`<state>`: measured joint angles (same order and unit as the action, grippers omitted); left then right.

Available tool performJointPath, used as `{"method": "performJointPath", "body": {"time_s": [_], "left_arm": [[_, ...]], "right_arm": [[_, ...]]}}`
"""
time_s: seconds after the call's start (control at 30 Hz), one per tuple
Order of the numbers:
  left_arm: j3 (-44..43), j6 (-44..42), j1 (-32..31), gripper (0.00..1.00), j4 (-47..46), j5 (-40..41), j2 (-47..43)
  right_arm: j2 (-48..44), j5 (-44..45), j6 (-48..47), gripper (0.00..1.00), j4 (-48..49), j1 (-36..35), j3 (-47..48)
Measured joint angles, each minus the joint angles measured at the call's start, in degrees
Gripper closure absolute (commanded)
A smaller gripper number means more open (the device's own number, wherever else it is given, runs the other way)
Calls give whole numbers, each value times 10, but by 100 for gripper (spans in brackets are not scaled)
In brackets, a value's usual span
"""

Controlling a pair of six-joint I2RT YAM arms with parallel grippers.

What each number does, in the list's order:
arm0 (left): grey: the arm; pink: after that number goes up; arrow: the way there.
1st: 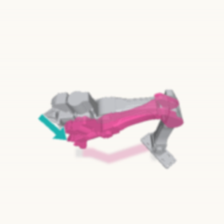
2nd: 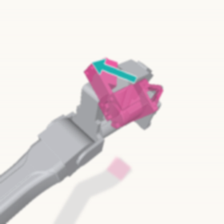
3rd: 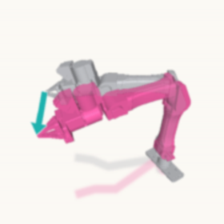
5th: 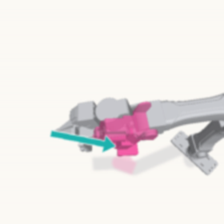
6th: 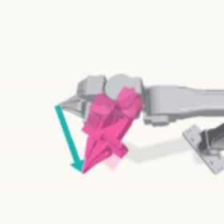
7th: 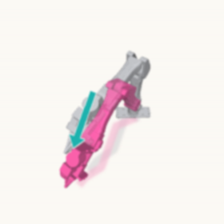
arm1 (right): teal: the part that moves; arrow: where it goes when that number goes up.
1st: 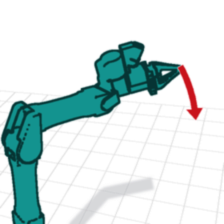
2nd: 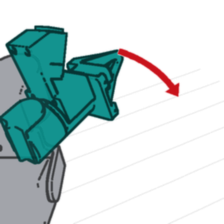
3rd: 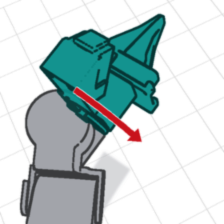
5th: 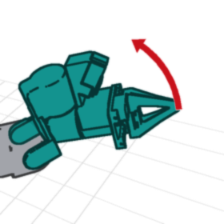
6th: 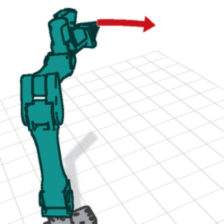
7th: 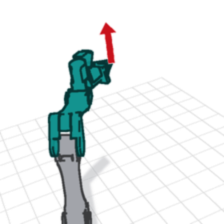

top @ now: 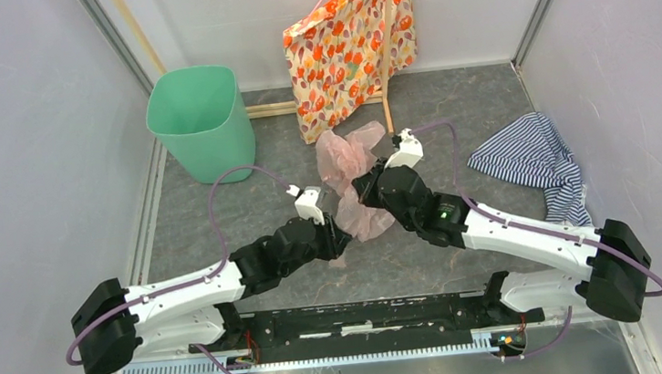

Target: Put the trash bags into the trash bin

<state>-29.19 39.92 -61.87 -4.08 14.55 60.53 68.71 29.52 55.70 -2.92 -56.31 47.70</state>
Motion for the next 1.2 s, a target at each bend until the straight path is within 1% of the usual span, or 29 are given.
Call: {"method": "performJointPath", "body": {"time_s": [0.03,0.07,0.1,0.17,0.23,0.3,0.33,0.43,0.5,0.67,0.77,0.83,0.87,0.97,1.07,1.2], "left_arm": [[0,3,-1,91,6,6,-3],[0,5,-2,97,15,12,-8],[0,8,-3,98,30,22,-17],[-1,16,-2,98,56,40,-35],[-5,22,-2,98,82,52,-50],[-17,28,1,98,106,59,-56],[-26,34,5,98,121,59,-56],[-42,45,25,98,143,47,-56],[-44,53,58,98,158,17,-59],[-44,59,136,98,190,-49,-75],[-44,59,170,98,201,-92,-81],[-44,59,192,98,209,-121,-83],[-44,59,207,98,216,-141,-83],[-45,59,234,98,228,-171,-83],[-51,59,253,98,243,-198,-83],[-70,58,266,98,259,-230,-80]], "right_arm": [[0,6,-2,84,-2,-1,3],[0,14,-8,76,-3,-1,5],[0,19,-16,68,-7,-2,7],[-1,29,-50,45,-11,-2,7],[-7,30,-92,28,-9,-2,6],[-23,26,-140,18,-3,-2,-2],[-38,24,-172,14,6,-2,-13],[-82,24,-236,12,14,1,-46],[-106,14,-269,12,25,17,-74],[-127,-25,-328,11,54,101,-145],[-120,-58,-380,11,106,144,-192],[-106,-85,-413,9,155,164,-217],[-90,-110,-436,9,199,179,-237],[-52,-147,-469,7,273,202,-263],[11,-187,-497,6,360,220,-275],[109,-243,-514,6,469,235,-265]]}}
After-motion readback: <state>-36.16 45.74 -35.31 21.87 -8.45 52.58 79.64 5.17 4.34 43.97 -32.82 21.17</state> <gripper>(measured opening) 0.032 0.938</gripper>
